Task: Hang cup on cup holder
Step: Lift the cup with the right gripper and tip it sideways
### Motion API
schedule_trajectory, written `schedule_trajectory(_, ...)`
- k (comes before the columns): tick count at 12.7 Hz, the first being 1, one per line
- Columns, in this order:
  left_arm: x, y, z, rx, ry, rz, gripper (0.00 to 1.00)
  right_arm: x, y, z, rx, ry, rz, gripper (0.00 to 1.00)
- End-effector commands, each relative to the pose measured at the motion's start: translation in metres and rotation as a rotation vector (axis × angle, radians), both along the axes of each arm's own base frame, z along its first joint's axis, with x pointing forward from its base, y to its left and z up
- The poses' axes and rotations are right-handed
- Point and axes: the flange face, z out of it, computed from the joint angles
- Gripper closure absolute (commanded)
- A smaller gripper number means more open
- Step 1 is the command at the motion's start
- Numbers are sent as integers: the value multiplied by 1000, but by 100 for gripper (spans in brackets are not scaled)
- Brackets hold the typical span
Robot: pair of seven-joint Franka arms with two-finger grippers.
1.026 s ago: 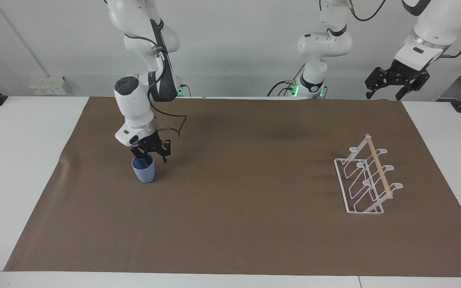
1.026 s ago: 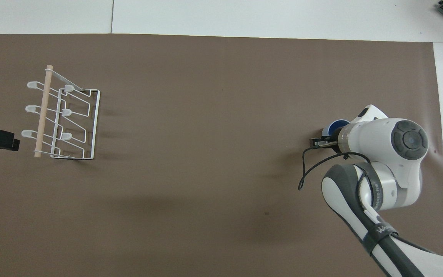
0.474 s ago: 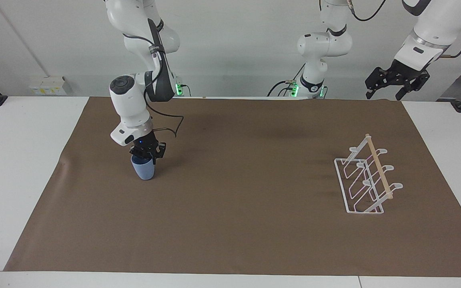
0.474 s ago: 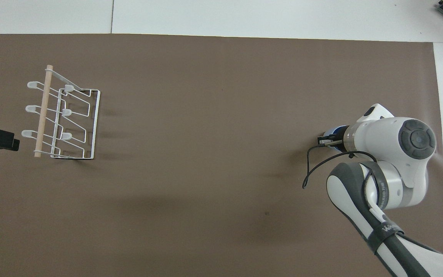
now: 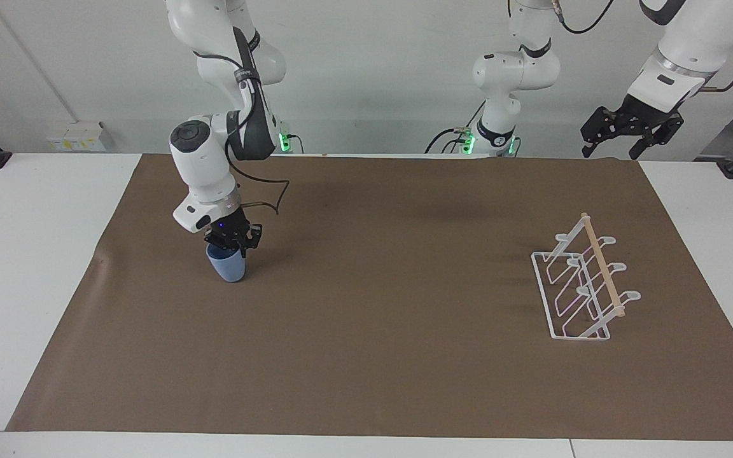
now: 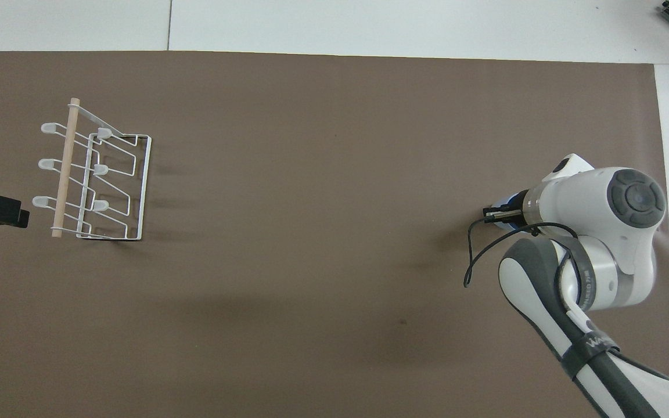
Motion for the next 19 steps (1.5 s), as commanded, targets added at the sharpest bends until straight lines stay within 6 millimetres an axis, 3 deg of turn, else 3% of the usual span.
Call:
schedule_trajectory(1, -5, 3, 3, -4, -14, -1, 0, 11, -4, 50, -14, 23, 20, 100)
schedule_trajectory(5, -5, 3, 3, -4, -14, 0, 0, 9, -1, 129, -8, 43, 21, 100)
schedule_trajectory(9, -6, 3, 3, -4, -11, 0, 0, -18, -1, 178, -14, 48, 26, 100)
schedule_trajectory(12, -6, 1, 3, -3, -5, -6, 0, -35, -1, 197, -16, 59, 27, 100)
schedule_trajectory(14, -8, 0, 3, -3, 0, -5, 0, -41, 1, 199, -6, 88, 29, 100)
schedule_trajectory(17, -8, 4, 3, -4, -3, 0, 0, -43, 21, 206, 239, 96, -13, 100)
schedule_trajectory(19, -7, -3, 4, -5, -19, -21, 0, -41, 39, 207, 280, 70, -22, 100)
